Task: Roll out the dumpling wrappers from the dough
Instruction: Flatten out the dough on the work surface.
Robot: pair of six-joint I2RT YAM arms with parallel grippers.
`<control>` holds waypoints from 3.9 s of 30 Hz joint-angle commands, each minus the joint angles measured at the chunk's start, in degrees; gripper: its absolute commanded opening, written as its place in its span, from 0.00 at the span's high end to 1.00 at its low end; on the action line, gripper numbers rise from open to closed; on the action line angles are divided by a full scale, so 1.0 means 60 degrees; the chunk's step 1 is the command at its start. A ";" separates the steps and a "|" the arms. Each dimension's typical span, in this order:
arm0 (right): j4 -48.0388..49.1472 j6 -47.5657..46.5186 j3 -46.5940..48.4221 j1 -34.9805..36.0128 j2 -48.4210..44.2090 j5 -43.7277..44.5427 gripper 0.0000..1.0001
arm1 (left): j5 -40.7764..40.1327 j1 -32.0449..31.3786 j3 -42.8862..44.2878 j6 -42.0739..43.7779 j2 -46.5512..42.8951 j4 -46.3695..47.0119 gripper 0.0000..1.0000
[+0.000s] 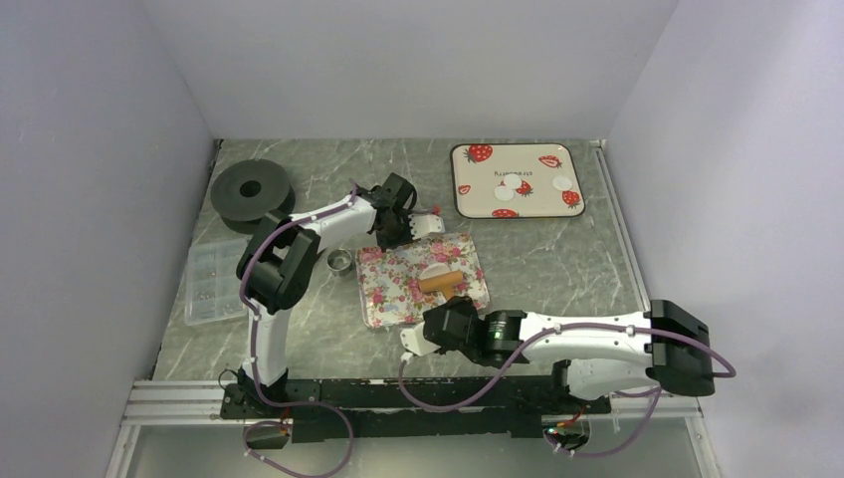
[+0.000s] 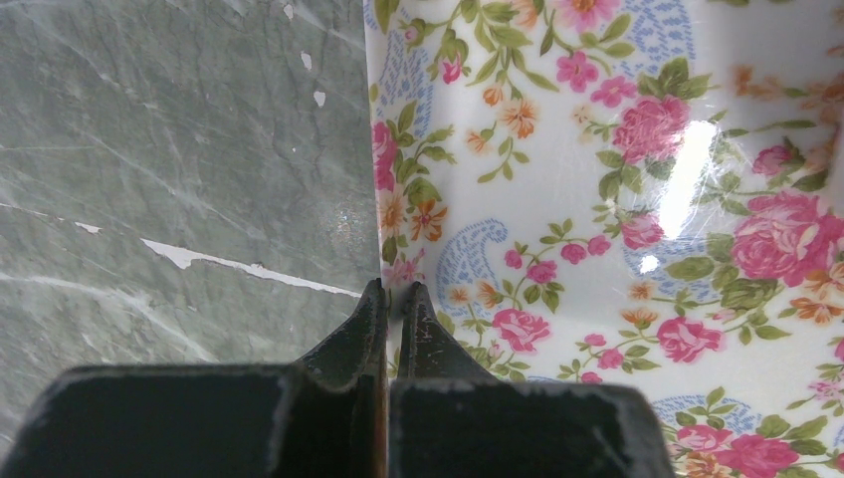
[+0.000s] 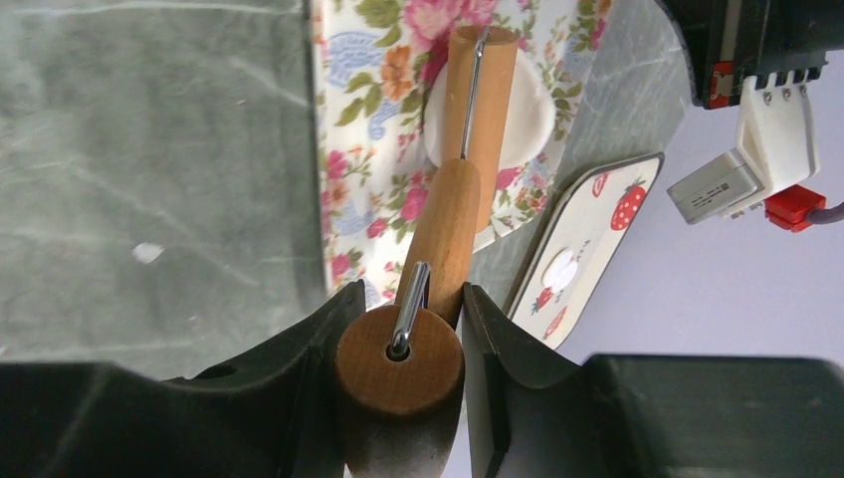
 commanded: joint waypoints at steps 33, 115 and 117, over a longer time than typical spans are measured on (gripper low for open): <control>-0.1528 0.0102 -0.0650 -0.0507 0.0847 -0.2021 1.00 | 0.0247 -0.0347 -0.0794 0.0350 0.1290 -0.0871 1.00; -0.1208 -0.0845 -0.0278 -0.1267 0.0790 -0.1806 1.00 | 0.0235 -0.0501 -0.0848 0.0377 0.1241 -0.0804 1.00; -0.0829 -0.1329 -0.0283 -0.1455 0.0989 -0.1723 1.00 | 0.0351 -0.0486 -0.0779 0.0345 0.1330 -0.0859 1.00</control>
